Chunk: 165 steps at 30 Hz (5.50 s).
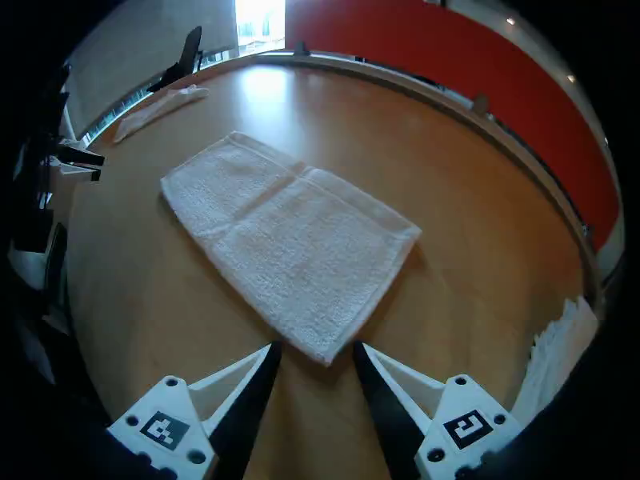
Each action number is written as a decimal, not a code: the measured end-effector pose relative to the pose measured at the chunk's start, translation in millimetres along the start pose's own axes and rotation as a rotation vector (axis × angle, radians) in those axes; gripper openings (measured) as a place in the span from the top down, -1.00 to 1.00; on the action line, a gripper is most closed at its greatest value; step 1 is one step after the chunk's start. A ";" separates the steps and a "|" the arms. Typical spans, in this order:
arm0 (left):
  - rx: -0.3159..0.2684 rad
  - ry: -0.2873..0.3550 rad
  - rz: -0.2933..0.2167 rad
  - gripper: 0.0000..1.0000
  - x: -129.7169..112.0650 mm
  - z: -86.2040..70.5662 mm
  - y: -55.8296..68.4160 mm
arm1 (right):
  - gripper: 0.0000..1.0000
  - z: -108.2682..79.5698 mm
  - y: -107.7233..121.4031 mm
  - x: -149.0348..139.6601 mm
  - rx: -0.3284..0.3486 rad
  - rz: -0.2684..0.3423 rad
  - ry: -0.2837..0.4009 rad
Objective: Fold towel
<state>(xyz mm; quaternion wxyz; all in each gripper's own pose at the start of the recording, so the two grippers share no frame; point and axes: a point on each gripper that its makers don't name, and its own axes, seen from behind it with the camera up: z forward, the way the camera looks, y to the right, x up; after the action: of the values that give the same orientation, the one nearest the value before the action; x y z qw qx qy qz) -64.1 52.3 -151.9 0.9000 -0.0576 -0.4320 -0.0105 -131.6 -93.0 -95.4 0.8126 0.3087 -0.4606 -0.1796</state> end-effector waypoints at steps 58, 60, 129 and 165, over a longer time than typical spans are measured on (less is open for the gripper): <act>-0.012 0.022 -0.006 -0.69 9.8 -0.9 3.3 | 0.90 -79.3 26.2 74.1 -0.116 -0.033 0.144; -0.012 0.023 -0.006 -0.69 10.5 -1.2 3.6 | 0.90 -85.5 28.8 77.6 -0.125 -0.042 0.149; 0.011 0.036 -0.045 -0.69 10.0 -8.6 -8.1 | 0.90 -23.4 -84.0 111.9 0.123 -0.263 0.129; 0.019 0.033 -0.057 -0.69 2.4 -11.9 -13.5 | 0.37 -23.2 -86.6 105.4 0.133 -0.264 0.111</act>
<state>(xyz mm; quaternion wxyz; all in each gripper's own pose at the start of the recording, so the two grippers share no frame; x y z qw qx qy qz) -54.3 37.7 -156.1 0.9067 -0.0366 -0.4188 -0.0331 -58.5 -210.4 -94.9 0.7840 0.4291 -0.3812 -0.2364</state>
